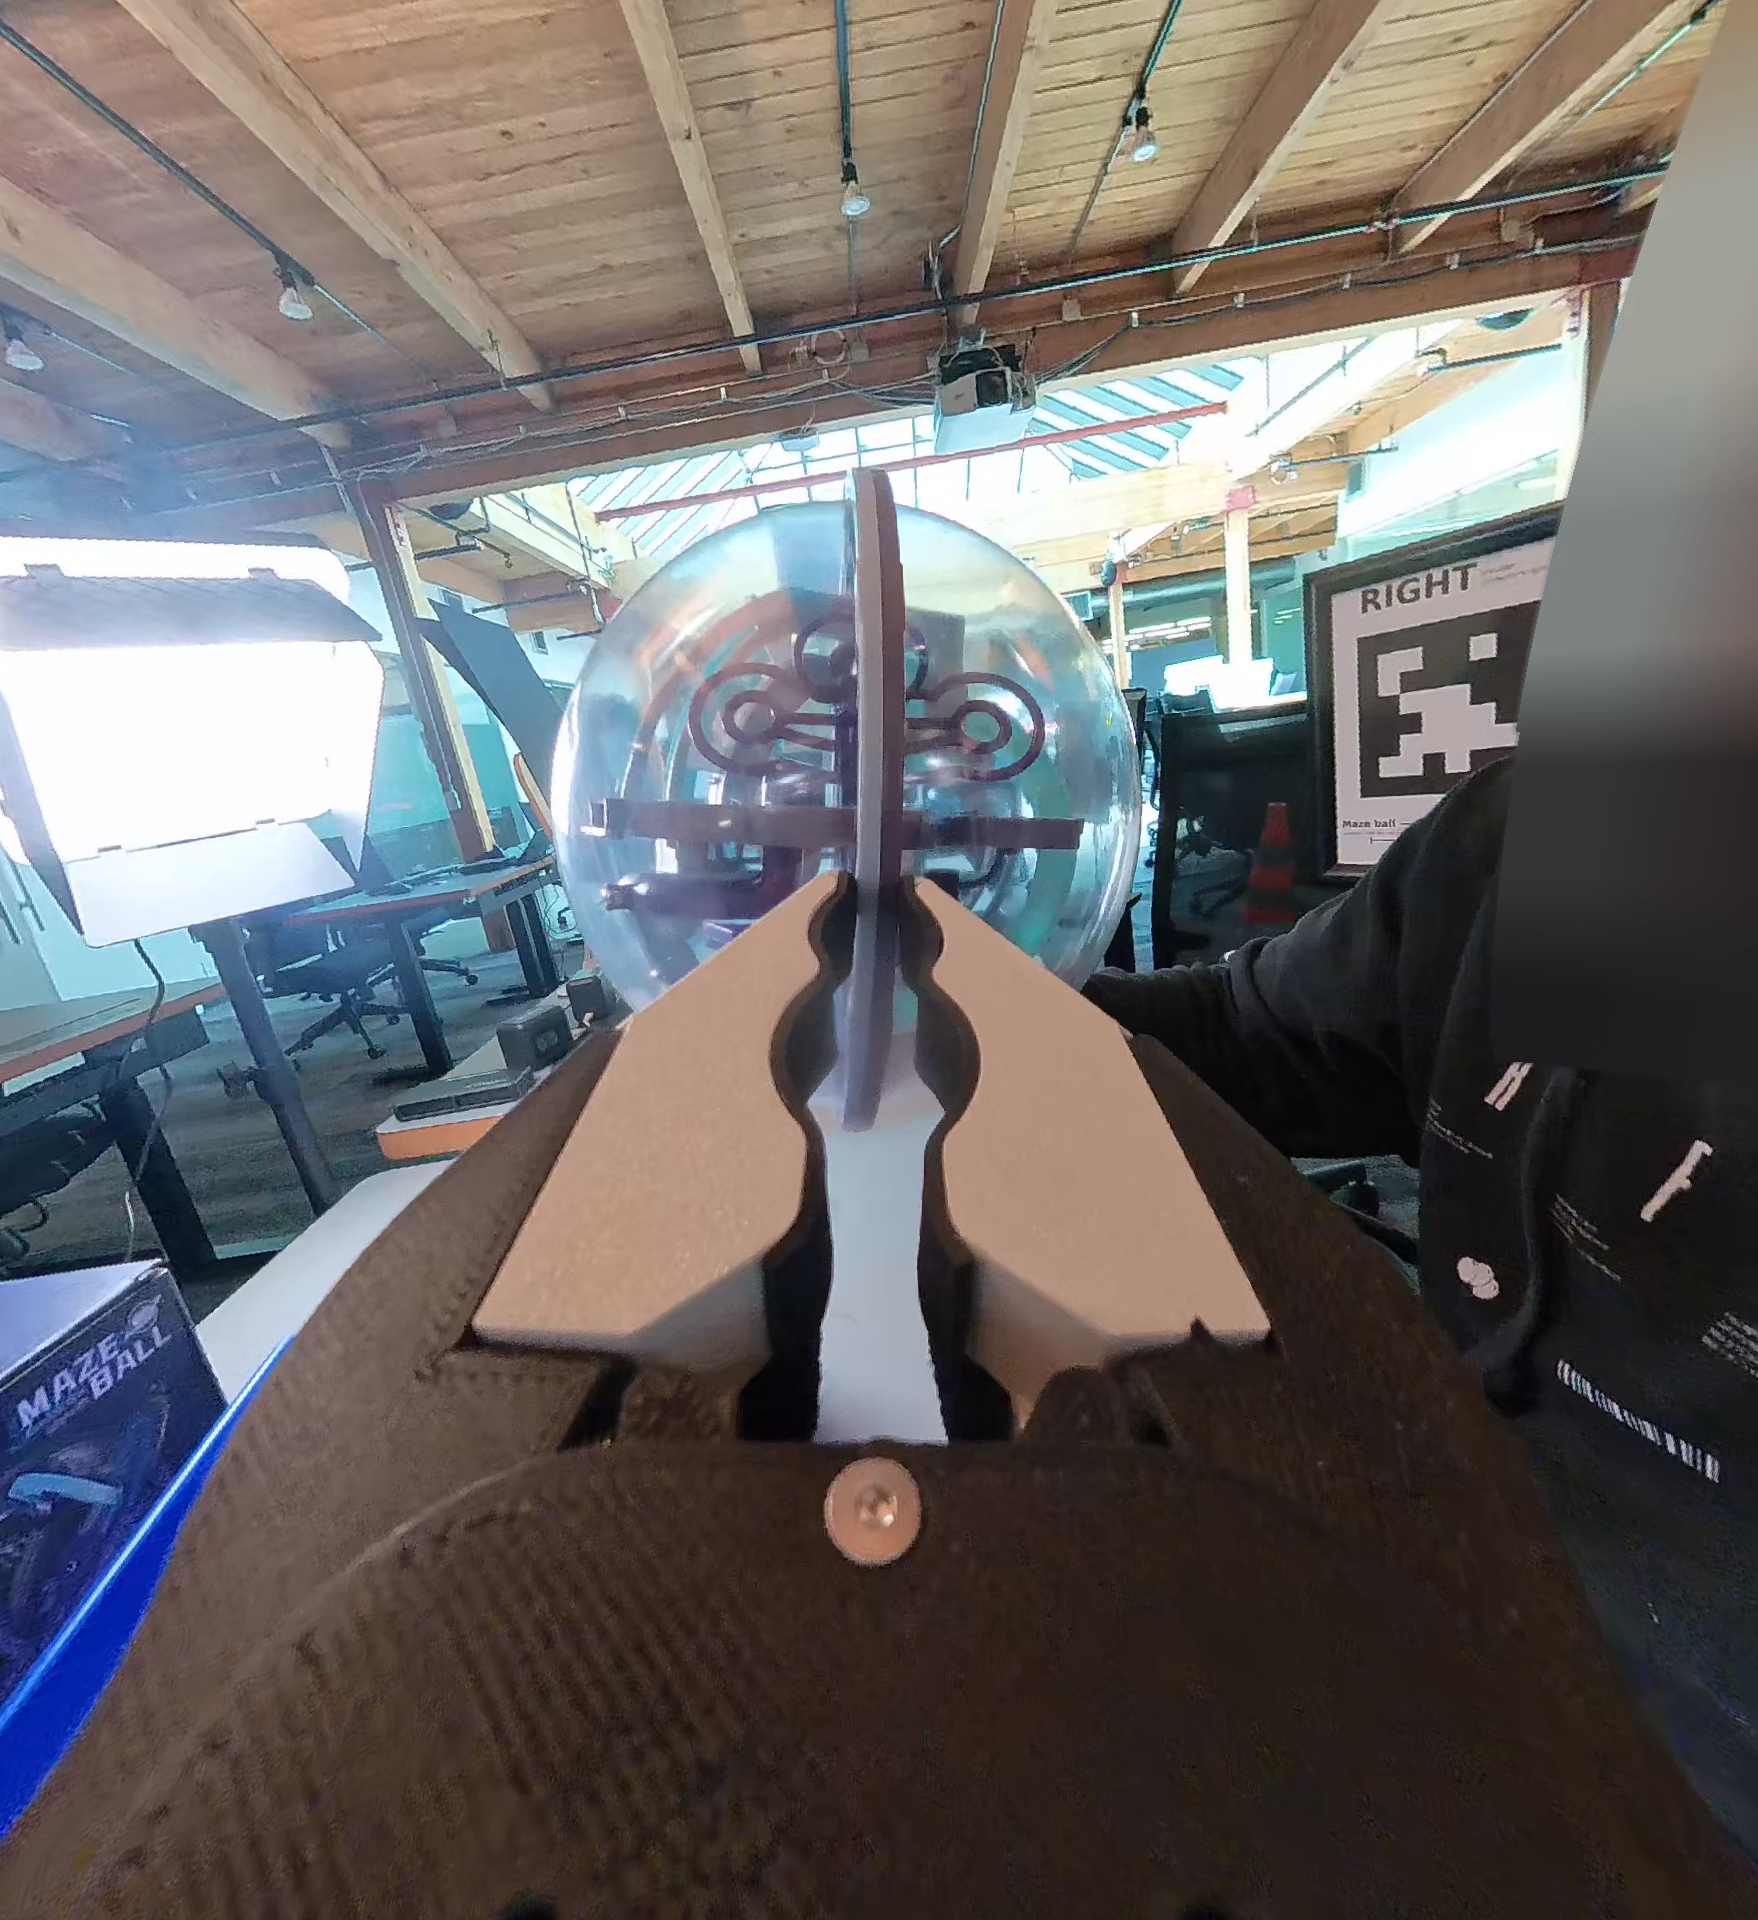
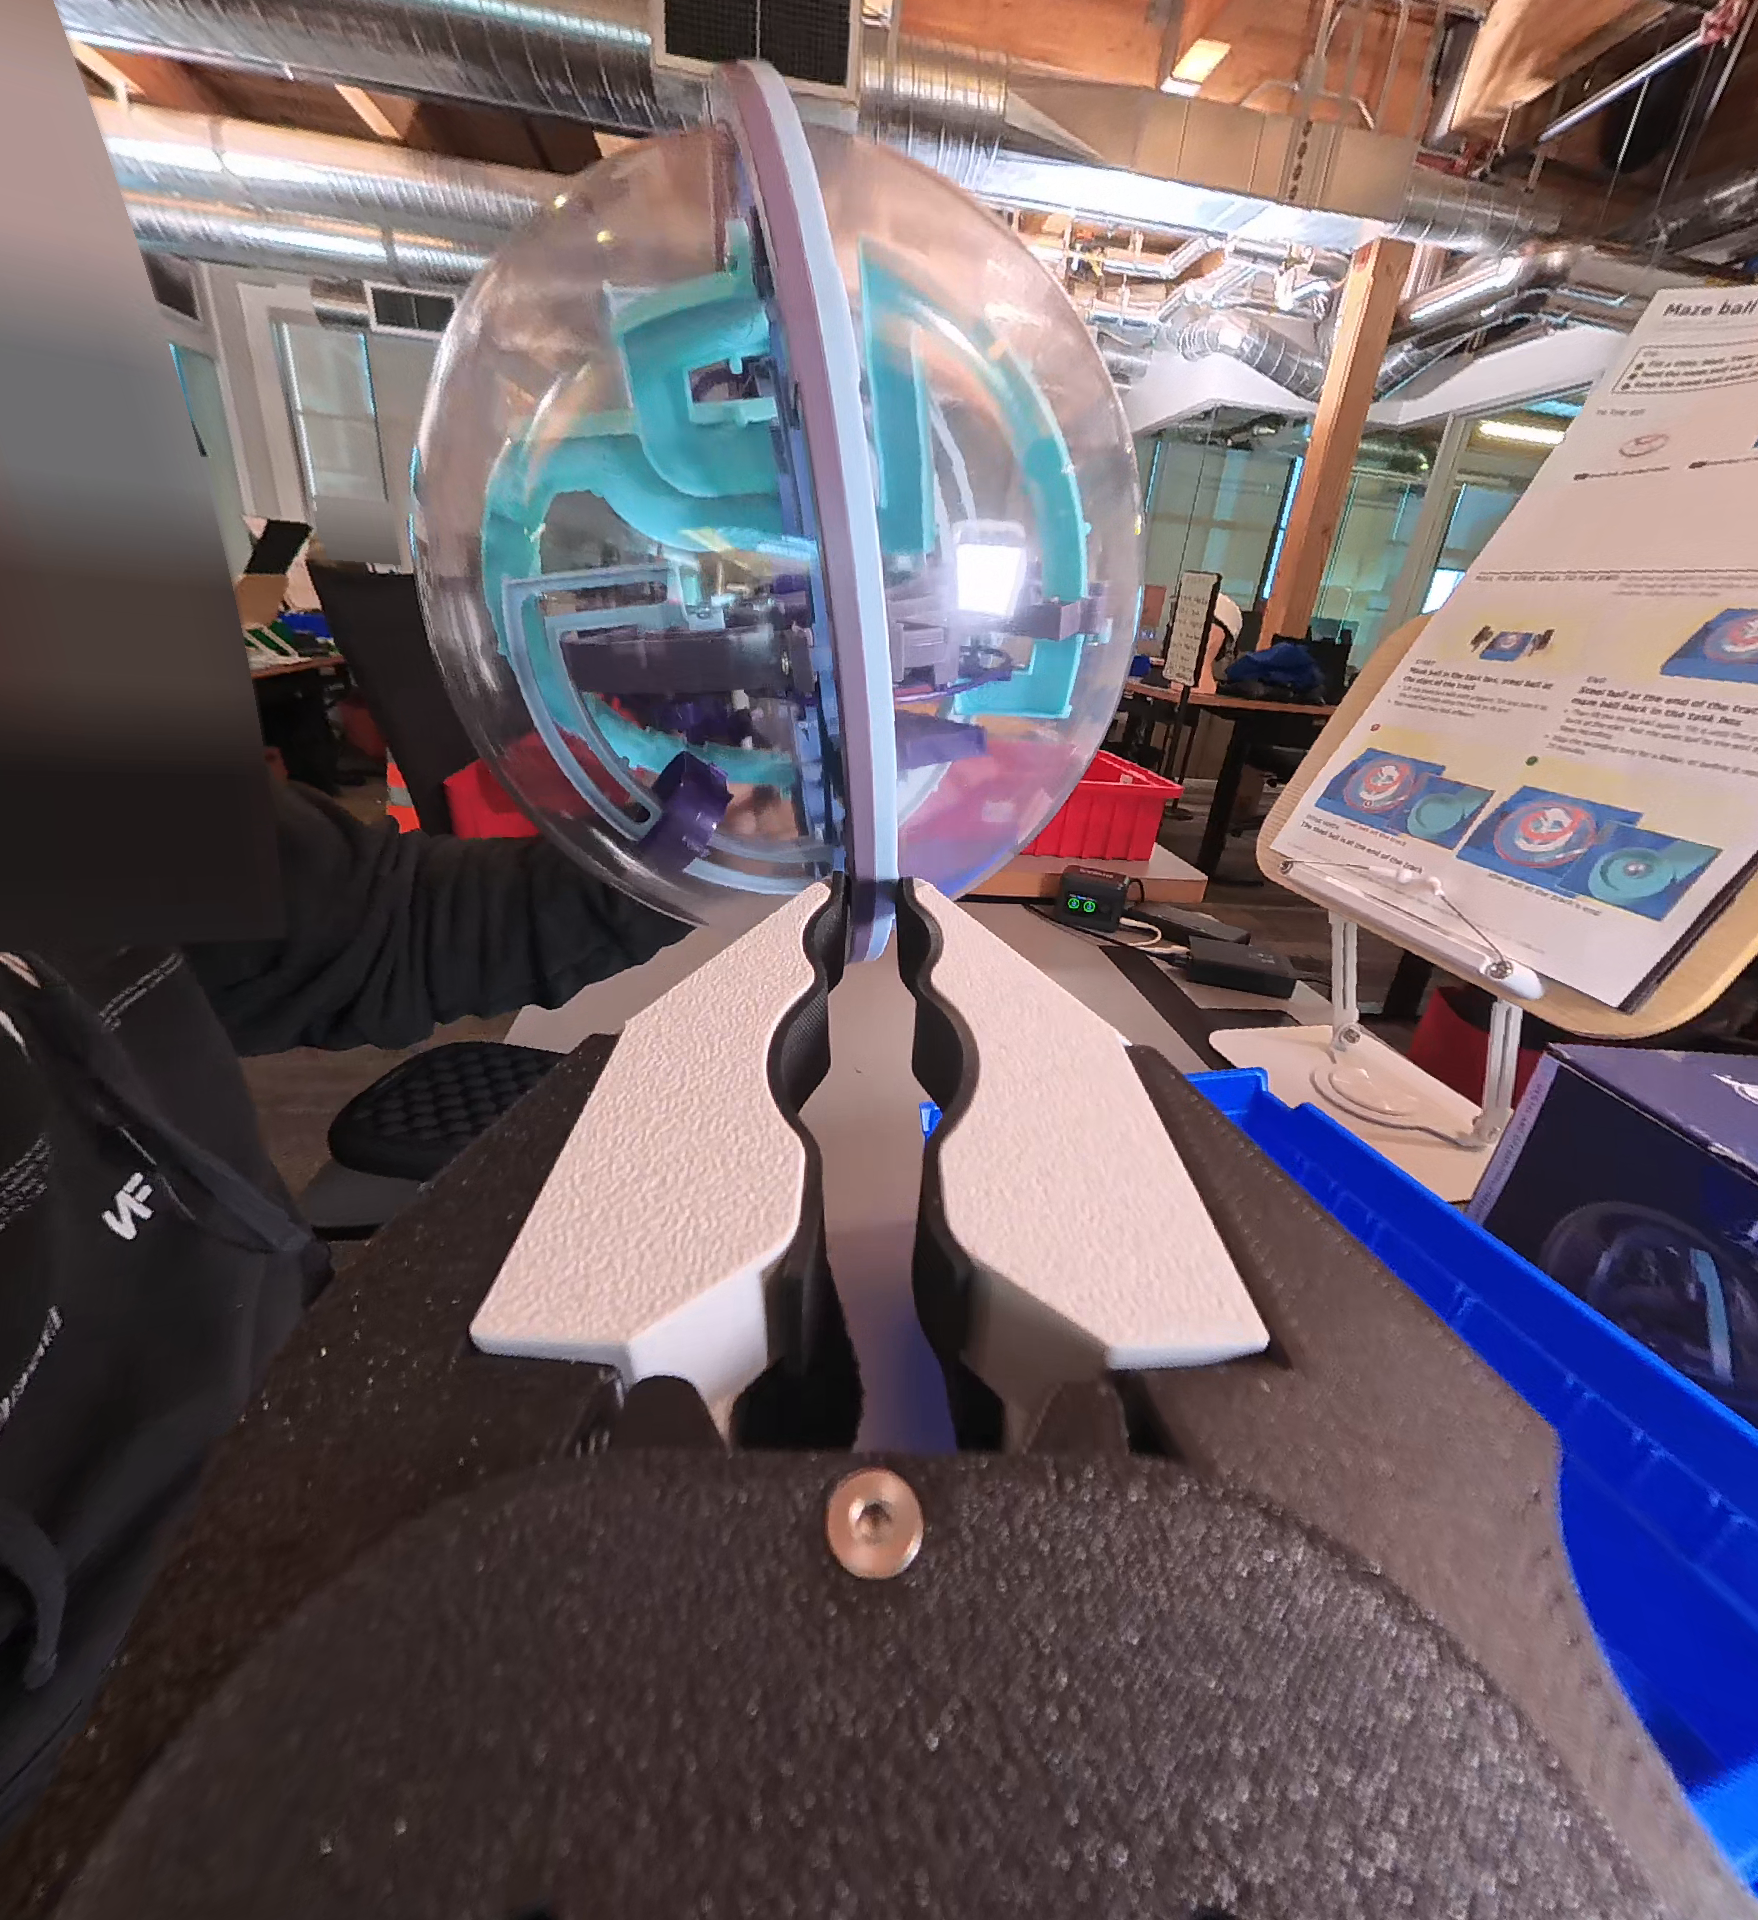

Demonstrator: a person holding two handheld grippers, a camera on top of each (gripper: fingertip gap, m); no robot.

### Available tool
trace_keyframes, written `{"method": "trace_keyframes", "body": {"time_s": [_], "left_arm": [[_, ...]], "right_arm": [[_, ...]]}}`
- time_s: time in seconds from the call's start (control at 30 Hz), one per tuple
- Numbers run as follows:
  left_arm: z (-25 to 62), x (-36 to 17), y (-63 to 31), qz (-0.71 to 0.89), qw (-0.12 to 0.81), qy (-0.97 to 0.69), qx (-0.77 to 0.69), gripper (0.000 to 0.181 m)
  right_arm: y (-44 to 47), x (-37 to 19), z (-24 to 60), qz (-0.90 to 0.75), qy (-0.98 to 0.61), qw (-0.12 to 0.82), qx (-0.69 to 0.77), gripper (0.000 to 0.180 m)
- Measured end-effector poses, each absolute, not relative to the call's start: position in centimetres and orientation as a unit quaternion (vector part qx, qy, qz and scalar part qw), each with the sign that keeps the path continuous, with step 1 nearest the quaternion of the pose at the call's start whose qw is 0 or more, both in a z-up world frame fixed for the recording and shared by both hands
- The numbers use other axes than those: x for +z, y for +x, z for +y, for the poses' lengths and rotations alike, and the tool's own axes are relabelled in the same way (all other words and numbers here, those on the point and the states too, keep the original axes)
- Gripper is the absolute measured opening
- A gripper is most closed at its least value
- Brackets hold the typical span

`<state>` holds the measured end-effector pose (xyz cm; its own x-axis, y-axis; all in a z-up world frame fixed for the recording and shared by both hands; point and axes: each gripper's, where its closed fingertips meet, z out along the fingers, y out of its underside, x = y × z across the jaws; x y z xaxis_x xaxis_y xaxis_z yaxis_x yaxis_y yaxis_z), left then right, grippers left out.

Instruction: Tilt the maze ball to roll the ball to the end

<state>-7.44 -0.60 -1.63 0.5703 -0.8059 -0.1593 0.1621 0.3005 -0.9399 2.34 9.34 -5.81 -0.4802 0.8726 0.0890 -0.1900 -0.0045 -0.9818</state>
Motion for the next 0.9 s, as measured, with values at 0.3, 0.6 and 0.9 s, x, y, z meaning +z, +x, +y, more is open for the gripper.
{"method": "trace_keyframes", "body": {"time_s": [0.3, 0.6, 0.9], "left_arm": [[-0.7, 0.3, -6.7, 0.336, 0.741, -0.482, -0.326, 0.007], [0.0, -1.7, -7.5, 0.297, 0.739, -0.492, -0.353, 0.007], [0.6, -4.2, -7.7, 0.262, 0.731, -0.498, -0.386, 0.007]], "right_arm": [[1.4, -7.2, 9.1, -0.580, -0.312, 0.396, 0.641, 0.008], [1.6, -8.5, 9.5, -0.574, -0.324, 0.383, 0.647, 0.008], [1.6, -11.1, 9.7, -0.567, -0.348, 0.359, 0.655, 0.008]]}}
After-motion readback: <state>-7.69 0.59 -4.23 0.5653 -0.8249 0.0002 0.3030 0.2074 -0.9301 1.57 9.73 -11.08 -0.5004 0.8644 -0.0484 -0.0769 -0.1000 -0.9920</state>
